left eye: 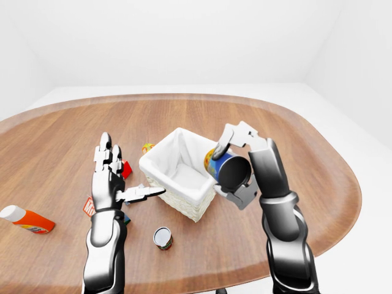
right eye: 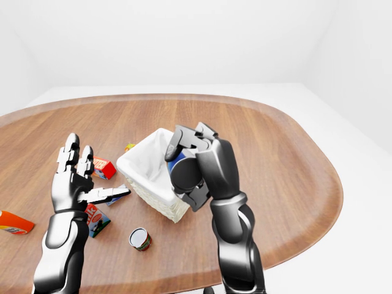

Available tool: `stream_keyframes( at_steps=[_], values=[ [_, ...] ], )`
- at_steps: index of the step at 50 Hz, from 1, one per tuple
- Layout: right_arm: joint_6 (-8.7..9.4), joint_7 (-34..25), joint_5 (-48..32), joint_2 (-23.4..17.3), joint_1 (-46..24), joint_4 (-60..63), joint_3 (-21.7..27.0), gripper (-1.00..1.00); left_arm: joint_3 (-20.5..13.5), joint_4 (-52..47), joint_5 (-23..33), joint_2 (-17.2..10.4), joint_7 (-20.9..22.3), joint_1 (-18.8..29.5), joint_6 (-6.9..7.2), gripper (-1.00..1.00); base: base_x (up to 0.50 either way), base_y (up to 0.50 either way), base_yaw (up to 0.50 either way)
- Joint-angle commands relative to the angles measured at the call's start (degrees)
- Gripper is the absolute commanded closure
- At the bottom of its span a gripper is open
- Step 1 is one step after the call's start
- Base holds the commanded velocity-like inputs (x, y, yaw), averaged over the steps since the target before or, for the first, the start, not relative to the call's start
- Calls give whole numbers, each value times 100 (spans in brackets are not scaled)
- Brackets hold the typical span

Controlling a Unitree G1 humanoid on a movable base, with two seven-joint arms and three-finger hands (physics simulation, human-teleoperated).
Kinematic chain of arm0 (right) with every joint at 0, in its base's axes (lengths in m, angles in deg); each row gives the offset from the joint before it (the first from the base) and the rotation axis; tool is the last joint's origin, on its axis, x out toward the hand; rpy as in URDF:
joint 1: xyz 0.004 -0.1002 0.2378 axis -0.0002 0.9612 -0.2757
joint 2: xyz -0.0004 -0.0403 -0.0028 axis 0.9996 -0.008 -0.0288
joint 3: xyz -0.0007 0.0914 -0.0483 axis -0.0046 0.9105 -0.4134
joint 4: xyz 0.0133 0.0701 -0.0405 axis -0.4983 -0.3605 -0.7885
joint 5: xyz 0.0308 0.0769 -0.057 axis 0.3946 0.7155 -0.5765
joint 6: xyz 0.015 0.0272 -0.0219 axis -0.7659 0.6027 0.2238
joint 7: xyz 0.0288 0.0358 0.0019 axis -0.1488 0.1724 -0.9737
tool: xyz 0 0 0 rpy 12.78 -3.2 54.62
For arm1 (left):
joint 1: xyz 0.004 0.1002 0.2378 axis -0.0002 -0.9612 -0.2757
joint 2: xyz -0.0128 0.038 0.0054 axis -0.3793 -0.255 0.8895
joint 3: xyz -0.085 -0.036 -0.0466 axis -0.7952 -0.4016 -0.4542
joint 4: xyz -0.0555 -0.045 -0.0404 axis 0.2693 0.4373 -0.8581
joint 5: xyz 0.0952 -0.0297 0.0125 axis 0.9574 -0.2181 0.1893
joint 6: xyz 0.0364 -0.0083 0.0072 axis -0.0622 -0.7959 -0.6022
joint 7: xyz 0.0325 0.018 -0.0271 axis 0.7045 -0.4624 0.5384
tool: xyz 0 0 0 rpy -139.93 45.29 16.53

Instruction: Pick up the alphabet soup, and put it in the basket.

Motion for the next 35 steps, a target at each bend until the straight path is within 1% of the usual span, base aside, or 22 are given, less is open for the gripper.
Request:
stream_keyframes(
  at_steps=[1, 14, 20, 26, 35],
  values=[
    [0, 243, 98, 141, -679, -1015, 114, 100, -1, -51, -15, 1, 1, -9, 0, -100, 0, 0, 0],
    [0, 371, 85, 243, -1122, -1605, 206, 100, -2, -41, -5, 4, 7, -12, 0, -100, 0, 0, 0],
    [0, 510, 186, 242, -1352, -2025, 303, 100, -13, -56, -15, -1, 15, -15, 0, -100, 0, 0, 0],
    [0, 756, 341, 236, -1650, -2721, 405, 100, -8, -28, -10, -2, 17, -2, 0, -100, 0, 0, 0],
    [0, 885, 365, 243, -1937, -3367, 430, 100, -11, -56, -12, -1, 19, -10, 0, -100, 0, 0, 0]
  ],
)
